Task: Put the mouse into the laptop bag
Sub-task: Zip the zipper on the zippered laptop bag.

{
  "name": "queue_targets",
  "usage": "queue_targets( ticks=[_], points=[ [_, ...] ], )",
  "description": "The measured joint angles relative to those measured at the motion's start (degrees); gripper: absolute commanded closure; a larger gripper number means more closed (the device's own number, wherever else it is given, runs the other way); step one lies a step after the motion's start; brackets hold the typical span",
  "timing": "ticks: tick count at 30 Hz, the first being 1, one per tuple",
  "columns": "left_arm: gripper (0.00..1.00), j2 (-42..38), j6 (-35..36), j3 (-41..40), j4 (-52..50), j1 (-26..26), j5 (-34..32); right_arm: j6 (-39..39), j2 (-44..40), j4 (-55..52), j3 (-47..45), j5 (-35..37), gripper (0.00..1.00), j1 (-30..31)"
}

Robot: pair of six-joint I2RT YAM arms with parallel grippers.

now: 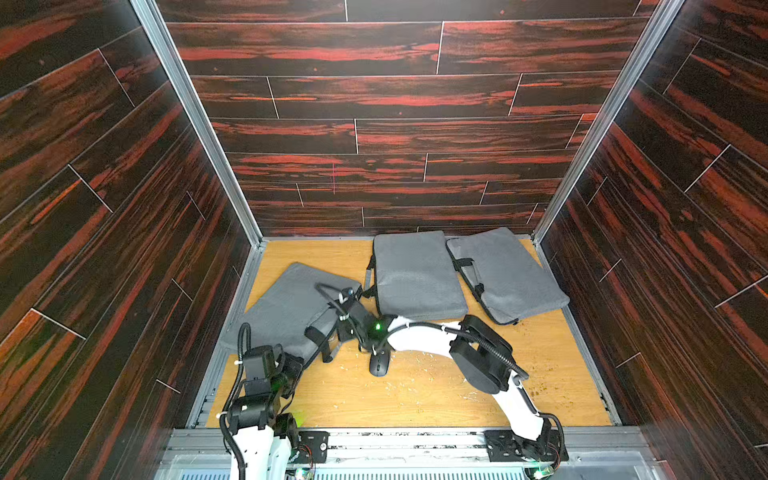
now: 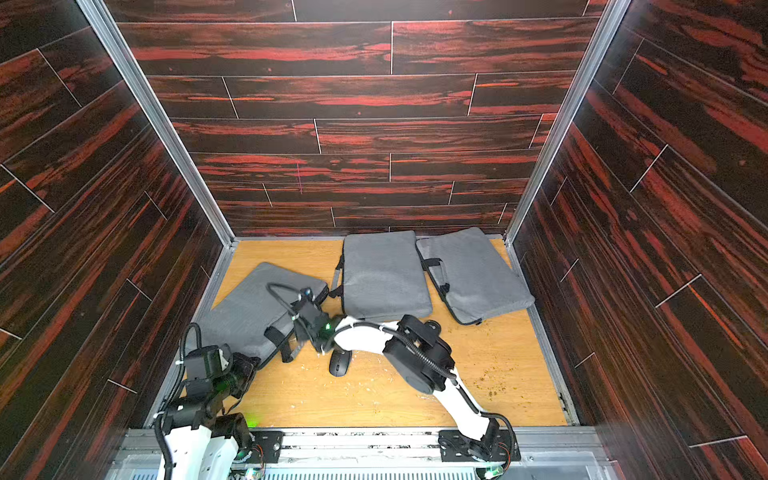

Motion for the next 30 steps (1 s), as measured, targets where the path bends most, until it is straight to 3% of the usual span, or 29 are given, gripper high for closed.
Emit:
queue_targets(
  ticks=[9, 18, 25, 30],
  points=[
    [1.00, -2.7, 0.0, 1.3, -3.7, 0.0, -3.2, -0.8, 8.9, -12.6, 17.2, 2.3, 1.00, -5.1],
    [1.00, -1.1, 0.7, 4.5, -6.4, -0.1, -6.3, -3.8, 10.5, -21.2, 27.0, 5.7, 1.00, -8.7],
    [1.00, 1.3, 1.2, 5.1, -5.3, -0.3, -6.8, -4.9, 10.0, -22.9, 24.3, 6.0, 1.00, -11.3],
    [1.00, 4.8, 1.7, 5.1, -3.0, -0.3, -6.8, -5.8, 4.5, -19.6, 13.0, 5.6, 1.00, -12.0]
  ],
)
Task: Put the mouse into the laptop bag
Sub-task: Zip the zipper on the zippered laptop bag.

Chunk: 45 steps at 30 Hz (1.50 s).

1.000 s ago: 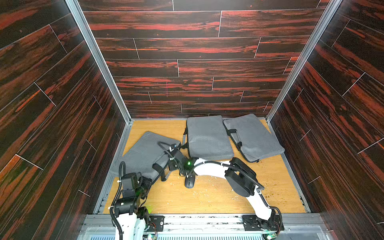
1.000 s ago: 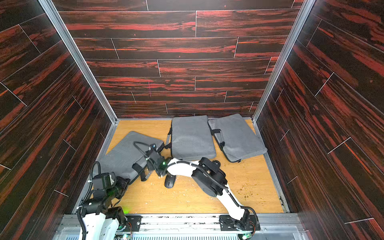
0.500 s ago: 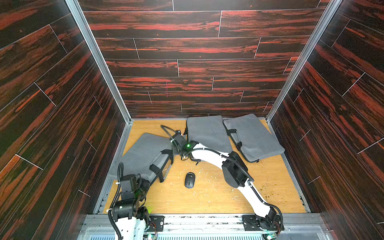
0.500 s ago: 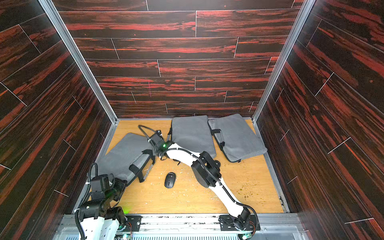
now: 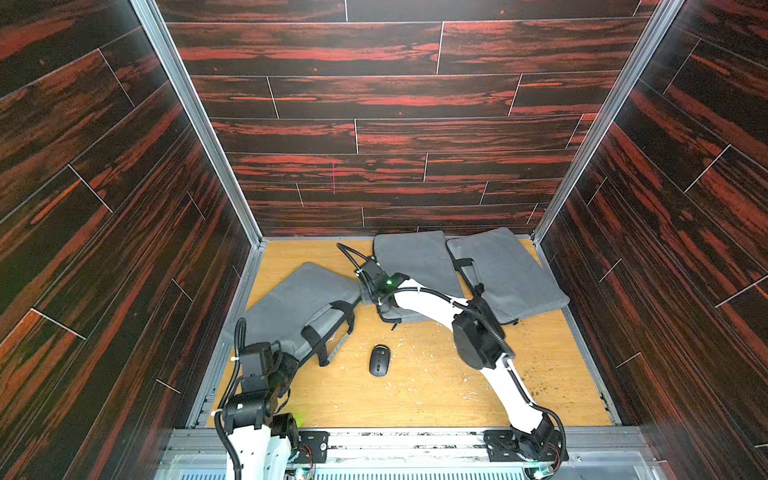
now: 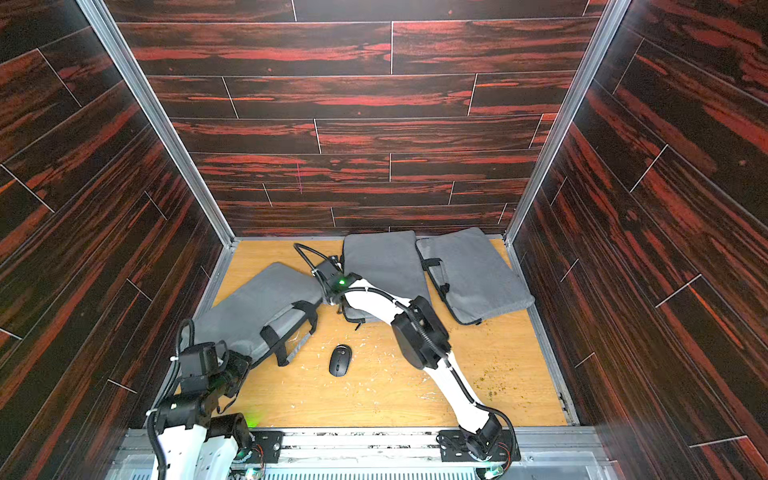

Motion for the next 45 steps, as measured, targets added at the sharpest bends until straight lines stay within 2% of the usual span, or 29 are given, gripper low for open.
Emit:
queue_targets(
  ticks=[4, 8, 13, 17, 21, 23, 26, 27, 28, 30, 31, 33, 38, 45],
  points=[
    [1.00, 5.4, 0.4, 0.2, 2.6, 0.0, 0.3, -0.5, -9.6, 4.8, -11.5, -0.9, 1.00, -0.7],
    [1.00, 15.9, 0.7, 4.8, 3.5, 0.0, -0.8, -1.8, -20.1, 10.1, -21.2, -2.5, 1.00, -0.6],
    [1.00, 23.4, 1.1, 9.5, 6.1, 0.0, -4.4, -3.7, -25.4, 14.5, -26.4, 0.2, 1.00, 1.3],
    [1.00, 31.3, 1.7, 13.2, 6.7, 0.1, -7.6, -3.5, -30.0, 19.1, -35.3, 0.6, 1.00, 3.4],
    [1.00, 43.8, 1.7, 19.7, 7.9, 0.3, -8.9, -2.2, -34.3, 23.1, -43.7, 0.8, 1.00, 6.1],
    [0.99, 51.8, 1.7, 26.3, 6.6, 0.5, -9.8, -1.7, -35.3, 24.3, -45.4, 1.6, 1.00, 8.1],
    [0.81, 59.2, 1.7, 33.5, 6.2, 1.3, -11.1, -1.1, -35.3, 26.7, -45.9, 2.7, 1.00, 10.6],
    [0.65, 61.2, 1.6, 35.6, 5.8, 1.5, -11.4, -0.8, -35.3, 27.5, -46.0, 2.8, 1.00, 11.3],
    [0.42, 62.9, 1.2, 37.3, 5.7, 1.7, -11.8, -0.6, -35.3, 28.2, -46.0, 2.6, 1.00, 11.8],
    [0.17, 65.3, 0.4, 39.9, 6.3, 2.3, -12.4, 0.0, -35.3, 29.4, -46.1, 2.4, 1.00, 12.6],
    [0.10, 66.1, 0.3, 40.9, 7.2, 2.6, -12.2, 0.2, -35.3, 30.1, -46.1, 2.1, 1.00, 12.9],
    [0.03, 66.3, 0.1, 41.4, 9.0, 2.6, -11.5, 0.5, -34.9, 31.0, -46.0, 1.7, 1.00, 13.1],
    [0.02, 63.5, -0.8, 39.5, 10.4, 2.5, -11.2, 0.7, -28.8, 31.3, -41.2, 0.7, 1.00, 13.1],
    [0.01, 50.4, -2.9, 32.4, 11.0, 1.1, -6.7, 1.4, -21.4, 32.0, -34.7, -3.3, 1.00, 13.4]
  ],
)
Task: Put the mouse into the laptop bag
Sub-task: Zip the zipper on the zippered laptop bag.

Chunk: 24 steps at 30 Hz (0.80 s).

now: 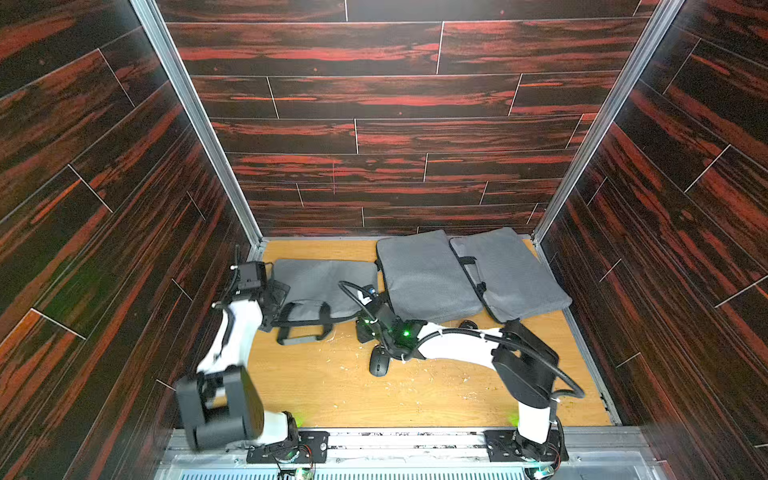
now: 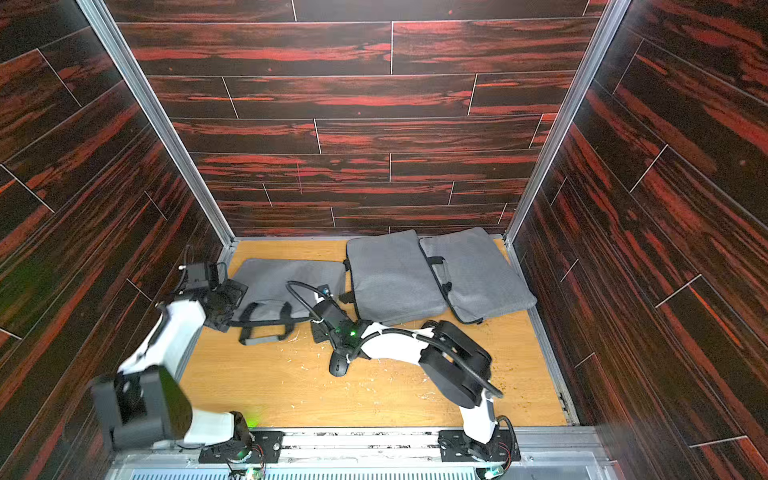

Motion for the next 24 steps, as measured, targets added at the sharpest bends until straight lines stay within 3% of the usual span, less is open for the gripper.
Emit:
queue_targets(
  ticks=[12, 18, 24],
  points=[
    [0.00, -16.5, -7.8, -18.6, 10.4, -15.5, 8.4, 0.0, 1.1, 5.5, -0.9, -0.8, 1.00, 3.0],
    [0.00, -24.8, -12.9, -27.6, 16.9, -20.0, 9.0, -1.4, 1.1, 11.8, -6.5, -1.3, 1.00, 4.5],
    [0.00, -25.8, -17.0, -32.7, 25.0, -23.3, 10.0, -3.4, 1.0, 16.2, -9.8, -2.2, 1.00, 7.2]
  ],
)
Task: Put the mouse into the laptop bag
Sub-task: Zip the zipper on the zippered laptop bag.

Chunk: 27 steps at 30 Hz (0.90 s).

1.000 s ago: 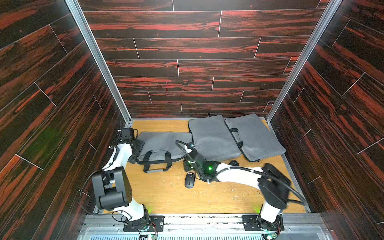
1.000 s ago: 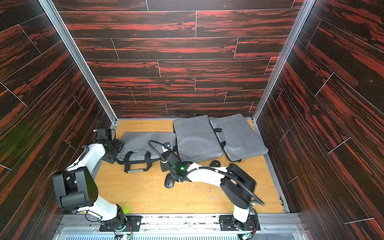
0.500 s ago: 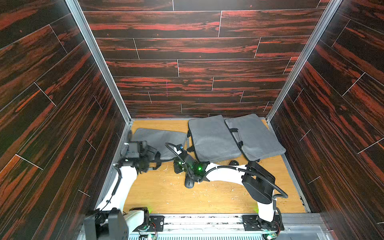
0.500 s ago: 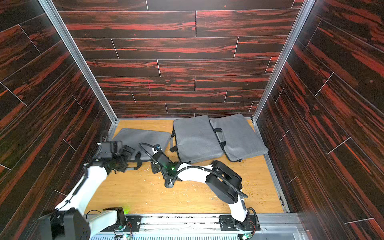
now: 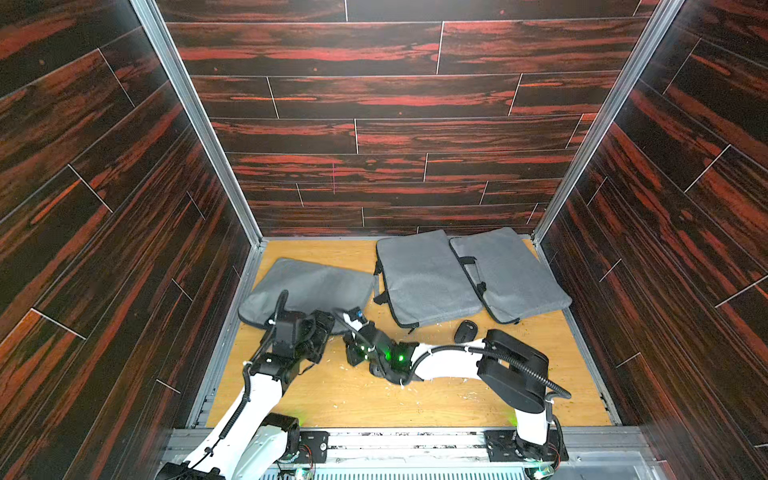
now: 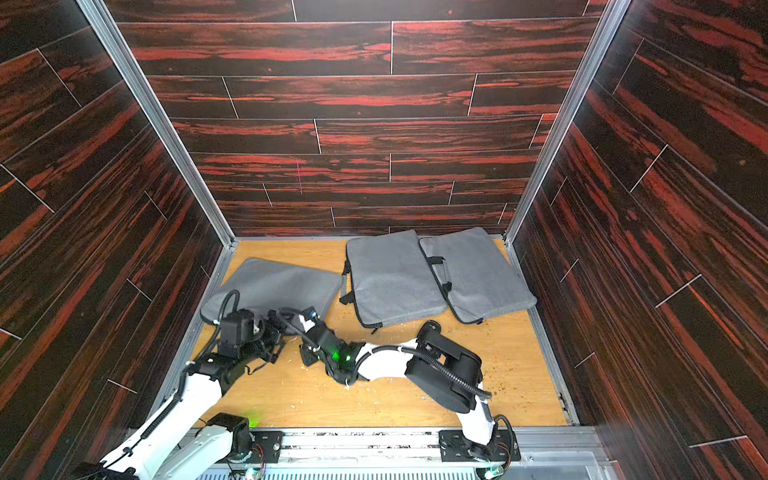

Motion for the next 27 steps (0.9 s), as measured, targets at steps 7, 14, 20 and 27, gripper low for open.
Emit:
queue_targets(
  ticks=[7, 14, 20, 27],
  points=[
    [0.01, 4.8, -2.8, -2.0, 7.4, -1.4, 1.2, -2.1, 0.0, 4.0, -2.9, -0.8, 1.00, 1.2],
    [0.00, 4.8, -4.5, -2.4, 6.9, -1.8, 0.5, -2.8, 0.0, 4.0, -3.3, 1.0, 1.00, 1.4],
    [0.00, -5.5, -5.9, -2.4, -4.1, -1.9, -4.3, -2.4, 0.0, 4.0, -2.2, 2.8, 1.00, 1.7],
    [0.00, -10.6, -9.2, -6.9, -5.4, -1.9, -5.0, -1.6, 0.0, 2.8, -0.1, 1.4, 1.00, 1.2]
  ],
)
